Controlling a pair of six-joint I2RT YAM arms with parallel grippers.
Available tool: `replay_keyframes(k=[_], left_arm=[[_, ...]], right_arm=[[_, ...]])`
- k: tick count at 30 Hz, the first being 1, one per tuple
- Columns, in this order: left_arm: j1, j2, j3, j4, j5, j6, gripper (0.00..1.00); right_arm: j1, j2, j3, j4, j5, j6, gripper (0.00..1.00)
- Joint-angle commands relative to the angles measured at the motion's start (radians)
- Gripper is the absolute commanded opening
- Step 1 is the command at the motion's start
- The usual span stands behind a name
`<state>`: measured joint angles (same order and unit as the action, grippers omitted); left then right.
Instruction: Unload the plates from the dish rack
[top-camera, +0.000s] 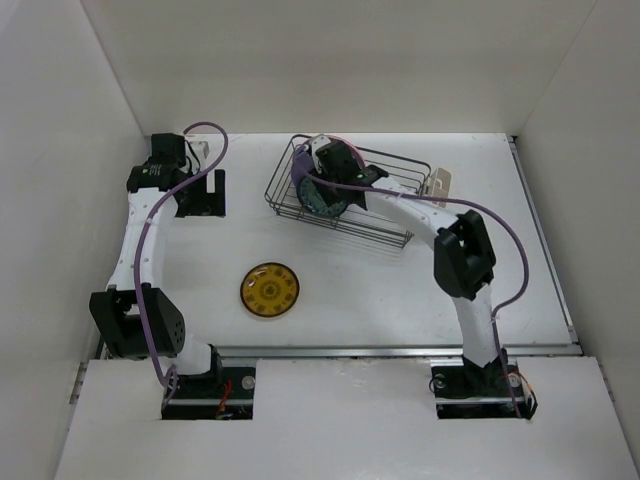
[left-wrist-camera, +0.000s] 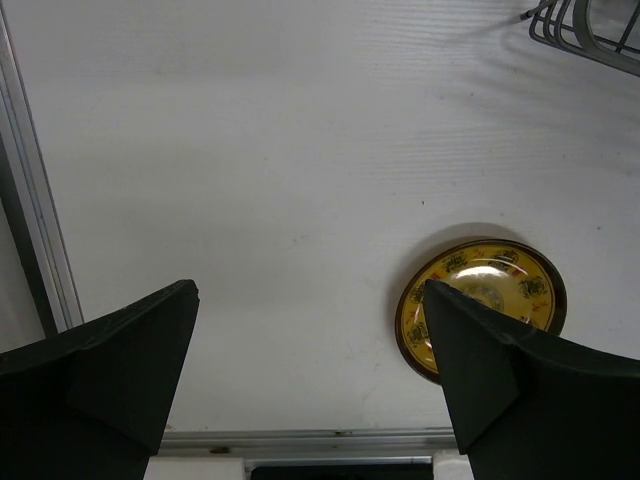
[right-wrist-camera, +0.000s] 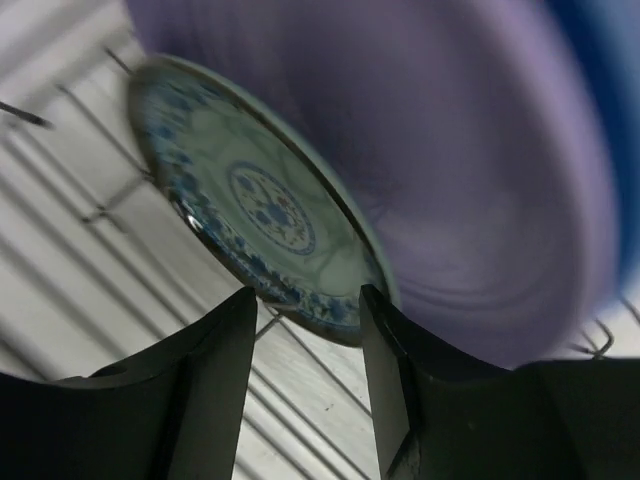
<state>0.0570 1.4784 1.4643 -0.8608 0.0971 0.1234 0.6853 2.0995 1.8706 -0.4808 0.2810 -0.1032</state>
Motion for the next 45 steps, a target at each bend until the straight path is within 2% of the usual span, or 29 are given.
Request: replay_keyframes(k=[1, 3, 7, 19, 28, 31, 32, 33, 34, 37, 40, 45], left_arm=[[0.003, 0.0, -0.019, -0.007, 0.004, 0.012, 0.94], [0.003, -0.009, -0.019, -0.007, 0.013, 0.012, 0.94], [0.003, -0.009, -0.03, -0.007, 0.013, 0.012, 0.94], [0.003, -0.009, -0.039, -0.007, 0.023, 0.012, 0.94], [0.003, -0.009, -0.039, -0.007, 0.023, 0.012, 0.94], [0.003, -0.009, -0.048, -0.007, 0.023, 0.012, 0.94], [0.003, -0.009, -0.048, -0.007, 0.023, 0.012, 0.94], [0.003, -0.009, -0.048, -0.007, 0.023, 0.012, 0.94], [0.003, -0.009, -0.048, -0.007, 0.023, 0.012, 0.94], [0.003, -0.009, -0.048, -0.007, 0.023, 0.012, 0.94], [0.003, -0.009, -0.048, -0.007, 0.032, 0.012, 0.94], [0.003, -0.018, -0.048, -0.007, 0.032, 0.012, 0.94]], right_arm=[[-0.013, 0.014, 0.096, -0.001, 0.139, -0.006, 0.51], [-0.013, -0.002, 0.105, -0.001, 0.168, -0.006, 0.54], [-0.013, -0.053, 0.067, -0.001, 0.1, -0.006, 0.59], [0.005, -0.096, 0.097, -0.025, 0.049, 0.003, 0.59], [0.005, 0.03, 0.116, -0.025, -0.017, 0.003, 0.58], [-0.015, 0.079, 0.139, -0.025, -0.008, 0.013, 0.48], [-0.015, 0.088, 0.139, -0.025, -0.008, 0.025, 0.42], [-0.027, 0.1, 0.151, -0.025, -0.017, 0.025, 0.23], [-0.038, 0.1, 0.151, -0.025, -0.017, 0.025, 0.15], [-0.038, 0.087, 0.151, -0.025, -0.008, 0.016, 0.0], [-0.038, 0.031, 0.142, -0.015, 0.009, -0.021, 0.0], [-0.018, -0.1, 0.117, 0.037, 0.135, -0.073, 0.0]])
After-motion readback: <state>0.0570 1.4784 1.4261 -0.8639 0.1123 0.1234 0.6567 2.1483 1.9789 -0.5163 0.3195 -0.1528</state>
